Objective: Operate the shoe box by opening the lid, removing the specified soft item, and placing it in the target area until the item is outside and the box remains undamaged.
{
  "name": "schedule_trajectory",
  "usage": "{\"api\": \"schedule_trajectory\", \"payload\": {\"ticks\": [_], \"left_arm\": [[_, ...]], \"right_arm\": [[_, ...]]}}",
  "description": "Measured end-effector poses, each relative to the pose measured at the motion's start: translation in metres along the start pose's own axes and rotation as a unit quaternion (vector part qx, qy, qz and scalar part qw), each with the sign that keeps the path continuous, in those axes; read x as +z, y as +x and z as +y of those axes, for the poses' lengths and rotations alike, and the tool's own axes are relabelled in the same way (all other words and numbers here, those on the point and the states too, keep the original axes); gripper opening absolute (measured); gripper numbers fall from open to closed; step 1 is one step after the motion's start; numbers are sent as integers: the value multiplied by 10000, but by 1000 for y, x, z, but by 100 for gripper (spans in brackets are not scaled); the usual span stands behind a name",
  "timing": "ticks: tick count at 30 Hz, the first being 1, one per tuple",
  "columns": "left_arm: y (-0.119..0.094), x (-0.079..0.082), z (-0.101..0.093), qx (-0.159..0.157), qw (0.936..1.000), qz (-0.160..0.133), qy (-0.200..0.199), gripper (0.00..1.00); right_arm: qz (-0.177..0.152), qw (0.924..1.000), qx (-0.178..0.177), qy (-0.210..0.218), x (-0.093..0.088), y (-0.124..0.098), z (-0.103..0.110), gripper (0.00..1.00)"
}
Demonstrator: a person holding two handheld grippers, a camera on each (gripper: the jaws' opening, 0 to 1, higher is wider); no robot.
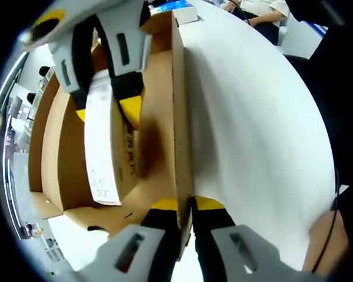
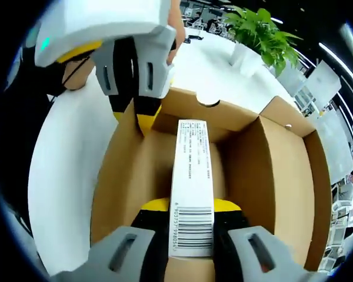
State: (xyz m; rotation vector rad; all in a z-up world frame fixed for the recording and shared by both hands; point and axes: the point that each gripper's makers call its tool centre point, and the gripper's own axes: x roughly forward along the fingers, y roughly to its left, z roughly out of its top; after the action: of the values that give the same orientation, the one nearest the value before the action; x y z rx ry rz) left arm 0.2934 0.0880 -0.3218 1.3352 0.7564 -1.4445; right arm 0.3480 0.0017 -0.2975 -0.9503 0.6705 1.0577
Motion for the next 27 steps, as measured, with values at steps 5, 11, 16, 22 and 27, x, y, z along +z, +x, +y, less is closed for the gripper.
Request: {"api": "schedule_trajectory", "payload": {"ticks": [5,11,16,22,27], "left_arm": [[0,1,0,3,10000,4,9,5],[0,2,0,-5,10000,-19,11,5],[0,2,0,-6,10000,-10,2,5],[0,2,0,-10,10000,-1,13,5],[0,2,-1,8,10000,17,7,5]], "right_arm": [[-78,9997,-213,-93,3,-16,-1,22],[-4,9979,-602,-230,-1,-38,-4,22],[49,9940,-1032,-359,-11,-60,-7,22],[112,9897,-1348,-461,-23,-80,-8,22],[123,9859,-1604,-465,-32,-94,-11,22]]}}
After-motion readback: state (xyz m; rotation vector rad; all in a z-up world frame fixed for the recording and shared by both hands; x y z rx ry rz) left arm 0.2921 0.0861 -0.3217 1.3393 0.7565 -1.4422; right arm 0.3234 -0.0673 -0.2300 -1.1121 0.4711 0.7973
